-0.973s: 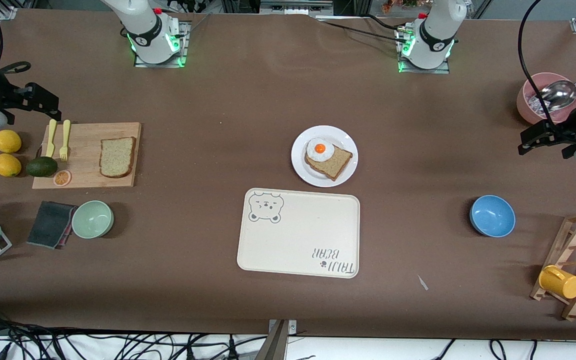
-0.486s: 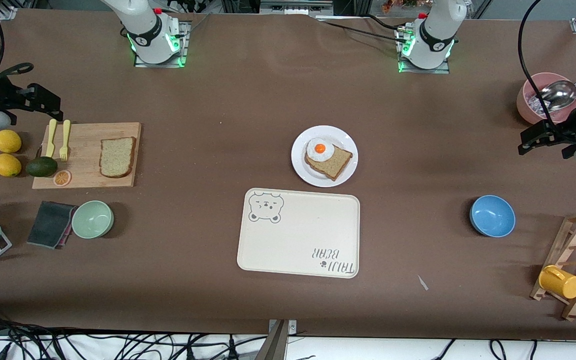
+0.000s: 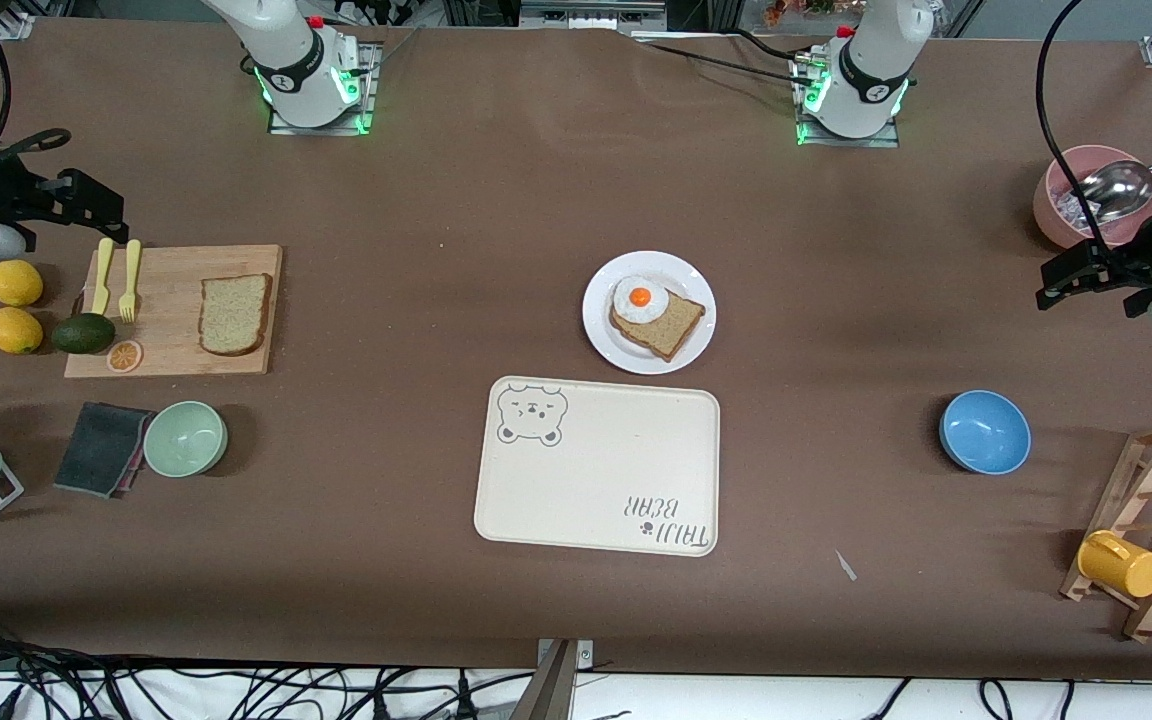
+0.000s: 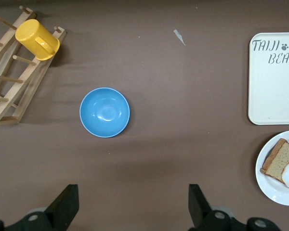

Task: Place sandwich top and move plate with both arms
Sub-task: 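Reach the right gripper down to the bread slice on the cutting board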

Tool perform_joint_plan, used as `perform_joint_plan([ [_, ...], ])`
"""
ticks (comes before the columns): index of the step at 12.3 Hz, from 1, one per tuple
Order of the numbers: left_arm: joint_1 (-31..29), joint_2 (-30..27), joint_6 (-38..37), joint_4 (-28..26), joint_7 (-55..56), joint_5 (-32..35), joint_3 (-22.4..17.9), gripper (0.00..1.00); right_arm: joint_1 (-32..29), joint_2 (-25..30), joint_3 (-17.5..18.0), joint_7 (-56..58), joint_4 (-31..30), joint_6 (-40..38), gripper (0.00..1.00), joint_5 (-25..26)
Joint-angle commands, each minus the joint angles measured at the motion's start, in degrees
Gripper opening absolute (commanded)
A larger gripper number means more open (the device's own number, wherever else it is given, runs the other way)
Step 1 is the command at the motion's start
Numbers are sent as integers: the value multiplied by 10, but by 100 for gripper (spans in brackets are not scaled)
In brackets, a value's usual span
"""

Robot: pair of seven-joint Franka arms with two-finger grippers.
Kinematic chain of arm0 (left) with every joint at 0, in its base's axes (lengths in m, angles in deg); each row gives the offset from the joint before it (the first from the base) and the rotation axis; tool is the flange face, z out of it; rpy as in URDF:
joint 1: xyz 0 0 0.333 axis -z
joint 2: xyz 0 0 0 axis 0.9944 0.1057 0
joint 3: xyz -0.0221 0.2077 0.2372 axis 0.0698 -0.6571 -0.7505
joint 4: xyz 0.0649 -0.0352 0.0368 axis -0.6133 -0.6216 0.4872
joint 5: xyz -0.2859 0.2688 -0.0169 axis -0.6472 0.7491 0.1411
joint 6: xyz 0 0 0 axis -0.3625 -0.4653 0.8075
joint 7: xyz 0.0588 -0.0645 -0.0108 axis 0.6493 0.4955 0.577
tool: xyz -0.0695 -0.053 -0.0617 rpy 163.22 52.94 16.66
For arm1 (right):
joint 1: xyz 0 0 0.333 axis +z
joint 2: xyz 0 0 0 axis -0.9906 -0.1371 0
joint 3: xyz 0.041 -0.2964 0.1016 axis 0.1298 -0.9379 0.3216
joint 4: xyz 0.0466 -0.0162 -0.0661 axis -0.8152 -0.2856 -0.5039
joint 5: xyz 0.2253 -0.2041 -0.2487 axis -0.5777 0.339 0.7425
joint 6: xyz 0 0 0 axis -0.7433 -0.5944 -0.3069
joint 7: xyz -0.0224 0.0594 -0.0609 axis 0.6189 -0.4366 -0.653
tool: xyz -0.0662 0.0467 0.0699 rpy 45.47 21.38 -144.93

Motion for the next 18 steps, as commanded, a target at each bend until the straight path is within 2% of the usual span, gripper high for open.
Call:
perform_joint_plan([
  [1,1,6,-6,15,0,-4,0,100,2,3,1,8,-2,1,100,7],
  [5,1,6,-6,14,0,-4,0,100,2,-17,1,-1,-11,7,100,7],
  [10,1,6,-6,14,0,-4,0,100,2,-5,1,-4,-155,157,100,8],
  [13,1,6,-6,15,0,-5,0,100,3,-10,2,-48,-245,249,100,11],
  [18,1,6,-6,14,0,-5,-1,100,11,-68,2,-108,-316,374,100,65],
])
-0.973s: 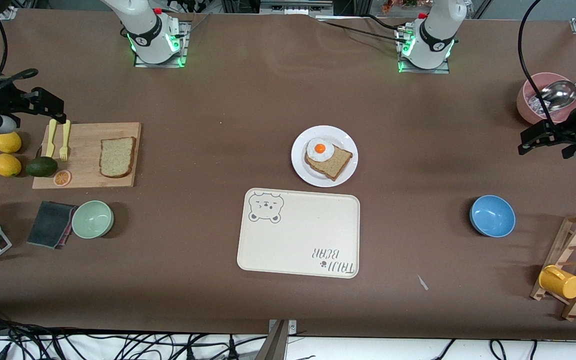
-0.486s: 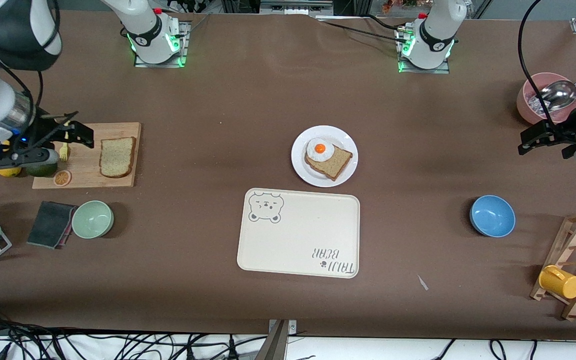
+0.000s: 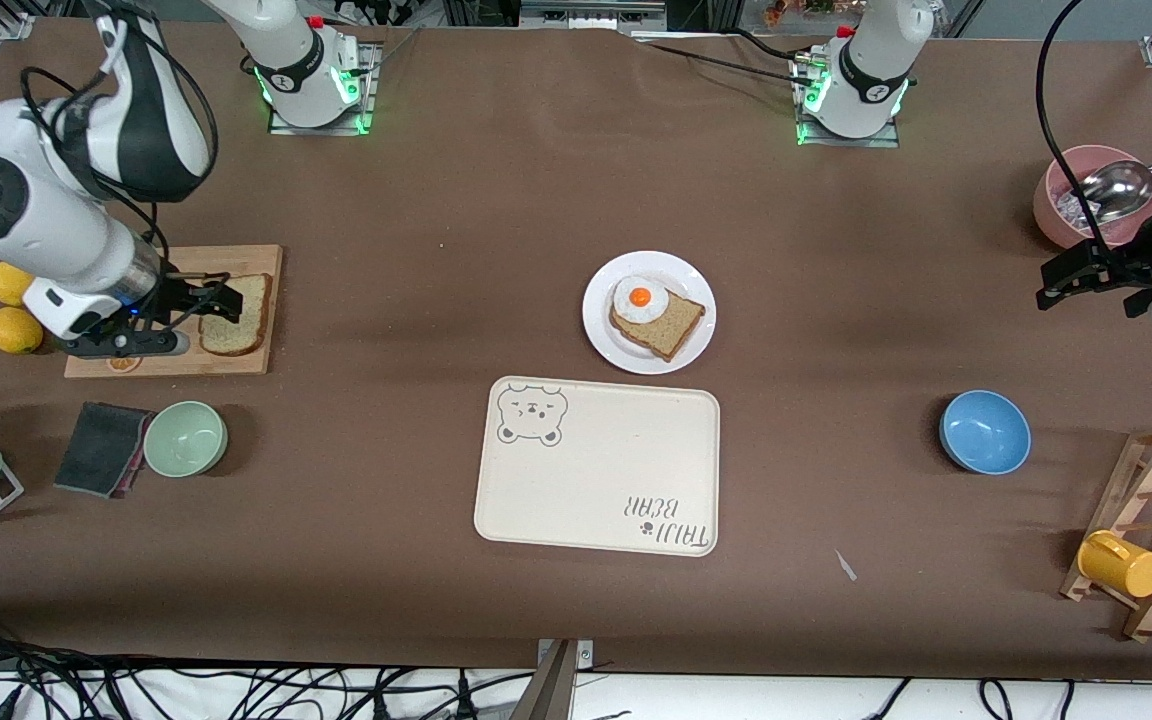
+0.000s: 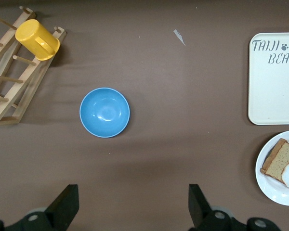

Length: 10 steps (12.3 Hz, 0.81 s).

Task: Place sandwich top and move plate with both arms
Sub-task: 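Reach the right gripper down to the bread slice on the cutting board, then close the right gripper on the bread slice edge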

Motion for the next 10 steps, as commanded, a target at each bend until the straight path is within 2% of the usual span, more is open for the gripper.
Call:
perform_joint_plan([
  [1,1,6,-6,14,0,-6,0,100,10,-24,1,-41,-22,46,99,40],
  [2,1,6,-6,14,0,-5,-1,100,12,-36,1,-52,-22,51,94,50],
  [5,1,5,-6,14,0,-5,-1,100,32,-64,1,-103,-21,65,58,94],
  [7,0,6,-6,14,0,-5,0,100,32,-72,1,-103,-21,70,42,95],
  [10,0,6,-7,14,-1,-6,-1,100,33,-89,1,-103,-25,80,40,95],
])
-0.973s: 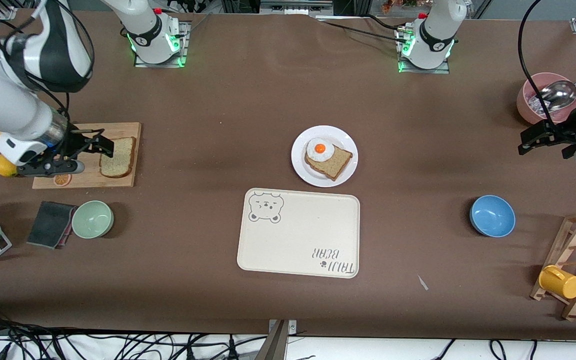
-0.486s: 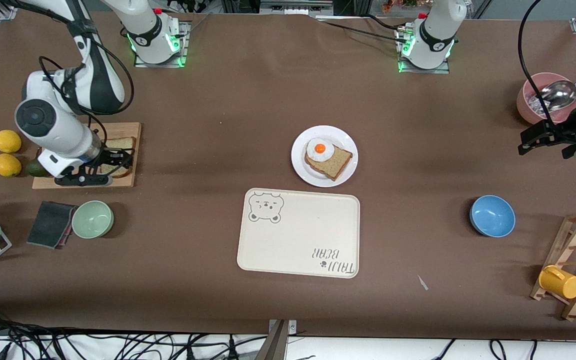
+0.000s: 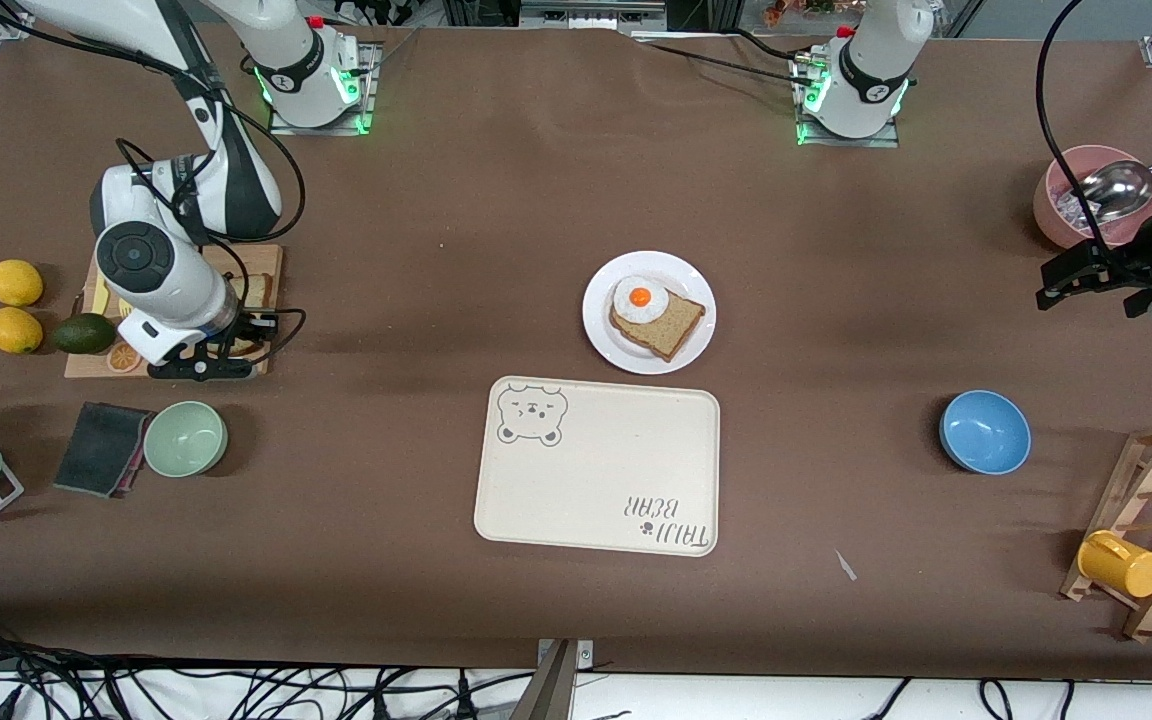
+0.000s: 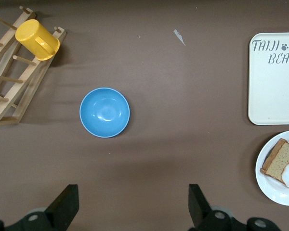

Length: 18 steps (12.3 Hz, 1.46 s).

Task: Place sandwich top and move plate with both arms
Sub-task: 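Close the right gripper on the bread slice edge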

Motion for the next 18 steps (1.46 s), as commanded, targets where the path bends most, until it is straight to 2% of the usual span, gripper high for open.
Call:
perform_joint_plan([
  [1,0,6,-7,14,0,-5,0,100,1,-10,-1,-14,-16,22,39,13],
  [7,0,6,-7,14,0,-6,0,100,0,-12,-1,-20,-73,75,40,27],
  [9,0,6,-7,14,-1,-6,-1,100,0,-12,-1,-27,-82,77,40,44],
  [18,0,6,-7,14,-3,-6,-1,100,-1,-13,-15,-28,-107,79,40,56],
])
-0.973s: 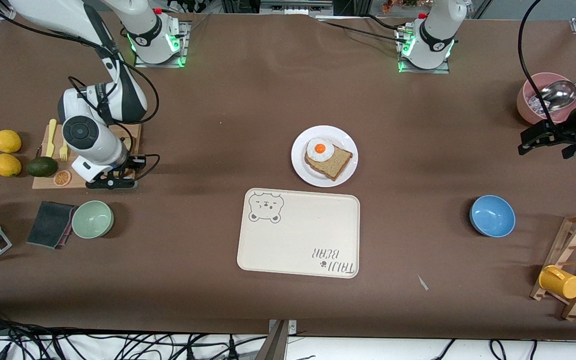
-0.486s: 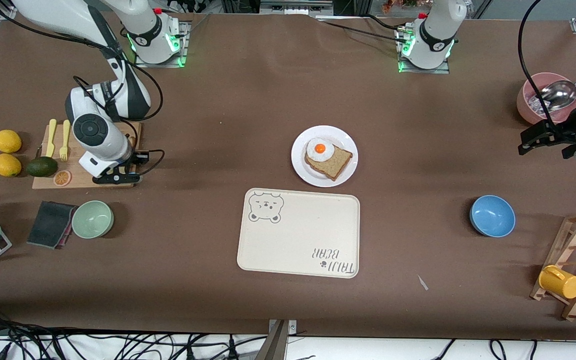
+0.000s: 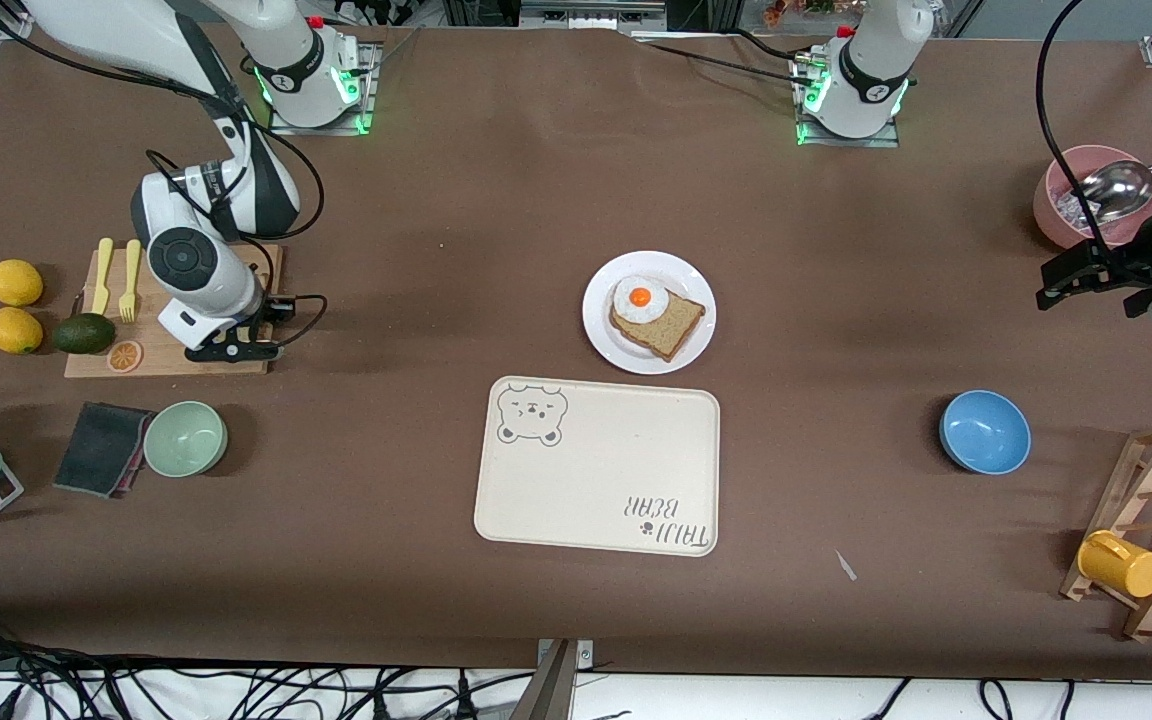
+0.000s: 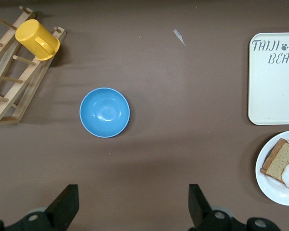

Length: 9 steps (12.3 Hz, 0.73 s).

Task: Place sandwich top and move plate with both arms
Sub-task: 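Close the right gripper on the bread slice edge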

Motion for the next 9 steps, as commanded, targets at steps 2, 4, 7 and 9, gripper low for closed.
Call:
perform_joint_plan([
  [2,0,6,-7,14,-2,-6,-1,100,0,6,-3,-12,-17,16,40,15],
  [4,0,6,-7,14,-2,-6,0,100,0,6,-3,-12,-23,24,39,15],
  [7,0,6,-7,14,-2,-6,0,100,0,3,-3,-12,-23,25,28,15],
  [9,0,6,-7,14,-2,-6,-1,100,-1,-1,-4,-15,-23,27,23,15],
])
